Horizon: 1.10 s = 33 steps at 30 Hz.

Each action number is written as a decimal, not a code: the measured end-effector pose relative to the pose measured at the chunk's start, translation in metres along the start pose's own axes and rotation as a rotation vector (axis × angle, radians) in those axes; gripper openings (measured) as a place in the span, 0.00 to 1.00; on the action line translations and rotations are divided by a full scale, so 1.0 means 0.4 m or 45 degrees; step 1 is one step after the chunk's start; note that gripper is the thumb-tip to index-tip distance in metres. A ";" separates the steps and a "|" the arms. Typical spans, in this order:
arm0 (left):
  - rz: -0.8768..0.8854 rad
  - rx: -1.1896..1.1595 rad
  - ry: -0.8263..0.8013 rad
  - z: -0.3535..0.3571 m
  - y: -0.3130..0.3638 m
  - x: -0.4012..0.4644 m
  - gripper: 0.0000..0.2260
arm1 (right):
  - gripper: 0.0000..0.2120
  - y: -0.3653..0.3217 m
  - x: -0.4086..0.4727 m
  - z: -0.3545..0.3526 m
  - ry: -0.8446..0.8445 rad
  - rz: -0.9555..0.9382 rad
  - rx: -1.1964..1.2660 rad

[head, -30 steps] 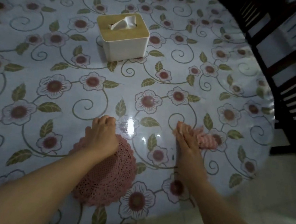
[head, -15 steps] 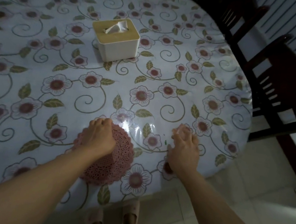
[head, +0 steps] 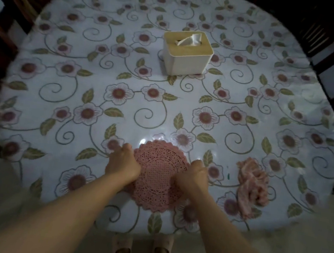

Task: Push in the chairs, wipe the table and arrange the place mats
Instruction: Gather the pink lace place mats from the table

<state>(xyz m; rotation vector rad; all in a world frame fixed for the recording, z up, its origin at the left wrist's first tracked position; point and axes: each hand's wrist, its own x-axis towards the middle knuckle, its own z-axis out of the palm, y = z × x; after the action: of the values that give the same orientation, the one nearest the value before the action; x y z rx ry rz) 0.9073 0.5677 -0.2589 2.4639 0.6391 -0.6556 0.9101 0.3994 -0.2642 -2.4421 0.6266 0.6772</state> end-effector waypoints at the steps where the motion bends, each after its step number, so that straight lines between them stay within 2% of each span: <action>1: -0.018 -0.017 -0.021 0.001 -0.006 0.004 0.22 | 0.28 -0.003 0.010 -0.001 -0.014 0.069 0.060; 3: -0.040 -0.026 -0.057 0.004 -0.013 0.011 0.20 | 0.27 -0.008 0.024 -0.007 -0.079 0.152 0.153; 5: -0.032 -0.007 -0.075 0.006 -0.018 0.015 0.19 | 0.20 -0.015 0.029 -0.007 -0.151 0.174 0.179; 8: -0.017 0.019 -0.104 0.007 -0.024 0.014 0.20 | 0.17 -0.012 0.025 0.006 -0.151 0.169 0.173; 14: 0.075 -0.133 -0.187 -0.018 -0.044 0.005 0.20 | 0.14 -0.033 -0.016 0.000 -0.057 -0.127 0.141; 20: 0.057 -0.357 -0.297 -0.082 -0.064 -0.018 0.27 | 0.09 -0.119 -0.033 -0.065 -0.067 -0.442 0.139; 22: 0.010 -0.427 -0.259 -0.113 -0.070 -0.036 0.30 | 0.08 -0.157 -0.040 -0.093 -0.089 -0.513 0.187; 28: -0.124 -0.568 -0.105 -0.206 -0.082 -0.083 0.29 | 0.11 -0.254 -0.075 -0.156 -0.339 -0.669 0.431; 33: -0.241 -0.934 0.075 -0.275 -0.116 -0.102 0.25 | 0.12 -0.320 -0.098 -0.167 -0.502 -0.765 0.510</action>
<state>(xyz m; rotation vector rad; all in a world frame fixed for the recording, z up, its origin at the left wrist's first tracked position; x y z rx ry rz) 0.8851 0.6537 -0.1693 1.7571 0.9448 -0.3270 0.9724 0.4680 -0.1465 -1.8966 -0.1260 0.6692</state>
